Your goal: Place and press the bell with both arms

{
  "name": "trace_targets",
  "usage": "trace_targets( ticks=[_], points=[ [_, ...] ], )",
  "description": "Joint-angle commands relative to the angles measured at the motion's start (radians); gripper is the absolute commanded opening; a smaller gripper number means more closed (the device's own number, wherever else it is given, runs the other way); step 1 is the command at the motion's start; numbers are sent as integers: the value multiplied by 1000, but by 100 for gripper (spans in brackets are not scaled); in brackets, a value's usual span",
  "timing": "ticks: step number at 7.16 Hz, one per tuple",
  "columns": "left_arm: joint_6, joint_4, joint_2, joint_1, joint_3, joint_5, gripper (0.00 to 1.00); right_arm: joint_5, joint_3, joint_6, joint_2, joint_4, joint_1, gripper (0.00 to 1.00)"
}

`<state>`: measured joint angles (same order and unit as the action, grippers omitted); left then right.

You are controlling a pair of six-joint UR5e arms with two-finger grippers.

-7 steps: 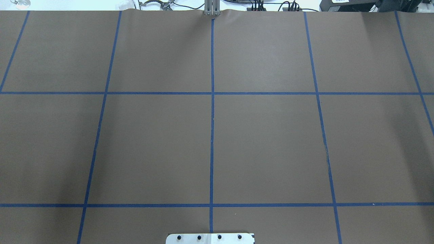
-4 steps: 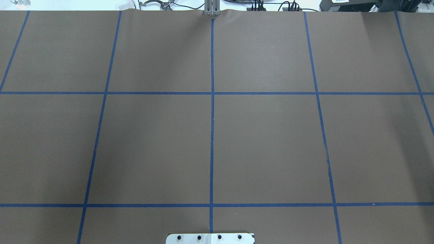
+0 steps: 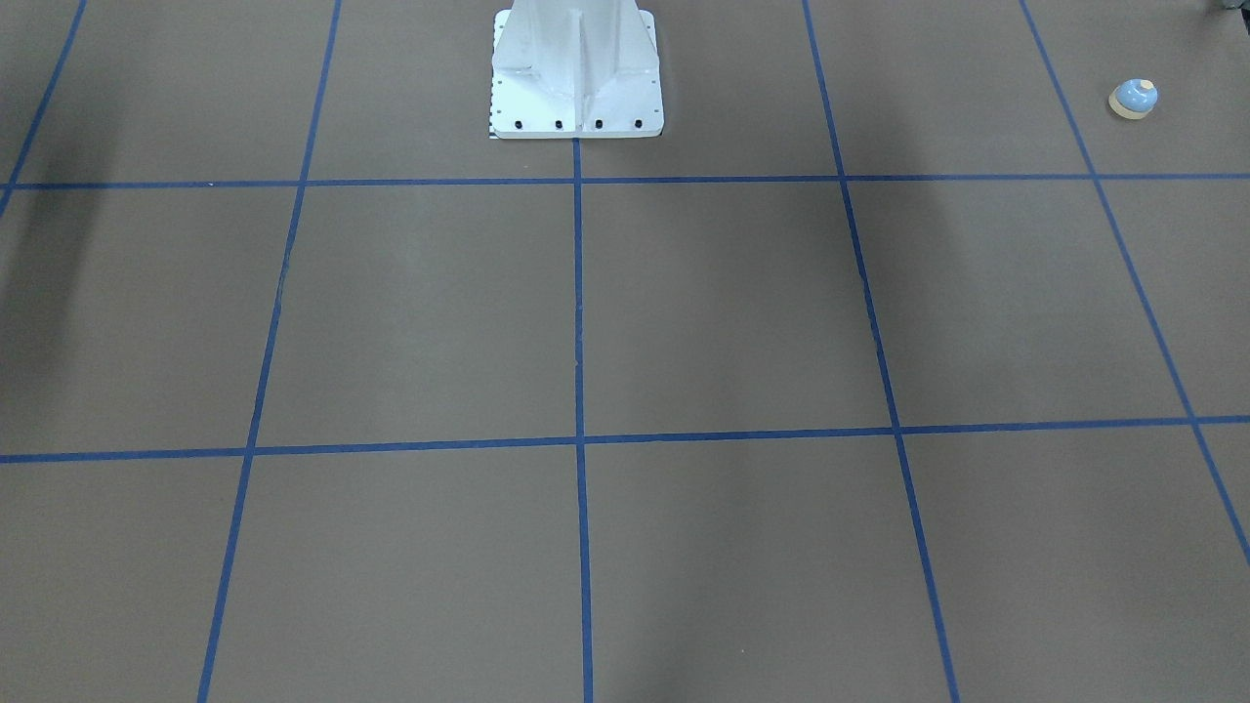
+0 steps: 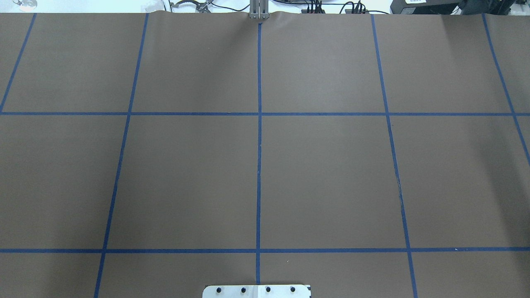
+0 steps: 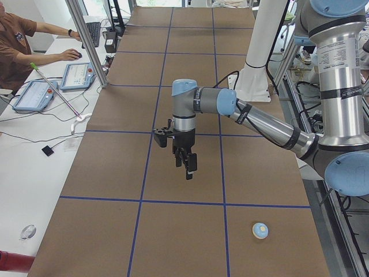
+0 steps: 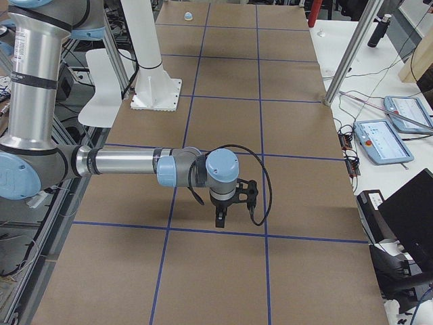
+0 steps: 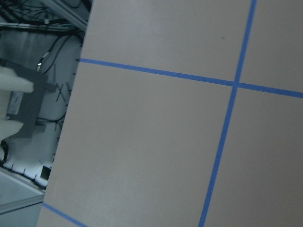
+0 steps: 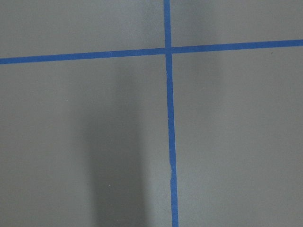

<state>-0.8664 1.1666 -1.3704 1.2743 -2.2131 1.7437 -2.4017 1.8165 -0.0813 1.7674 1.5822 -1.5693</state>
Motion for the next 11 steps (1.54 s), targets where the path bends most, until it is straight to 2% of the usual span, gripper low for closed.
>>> trace_targets(
  ticks=[1, 3, 5, 6, 9, 11],
  points=[
    [-449, -31, 66, -212, -10, -113, 100, 3, 1, 0, -6, 1, 0, 100],
    [-906, -181, 80, -426, -8, -141, 100, 3, 3, 2, -3, -2, 0, 100],
    [-1246, -244, 82, -554, 28, -125, 100, 1, 9, 2, -11, -1, 0, 100],
    [-1410, -254, 77, -605, 77, -104, 100, 3, 10, 2, -11, -1, 0, 100],
    [-1686, -230, 79, -729, 270, 5, 100, 19, 15, -5, -14, 4, 50, 100],
    [-1781, -136, 82, -739, 355, 54, 100, 19, 15, -11, -19, 6, 64, 100]
  ],
)
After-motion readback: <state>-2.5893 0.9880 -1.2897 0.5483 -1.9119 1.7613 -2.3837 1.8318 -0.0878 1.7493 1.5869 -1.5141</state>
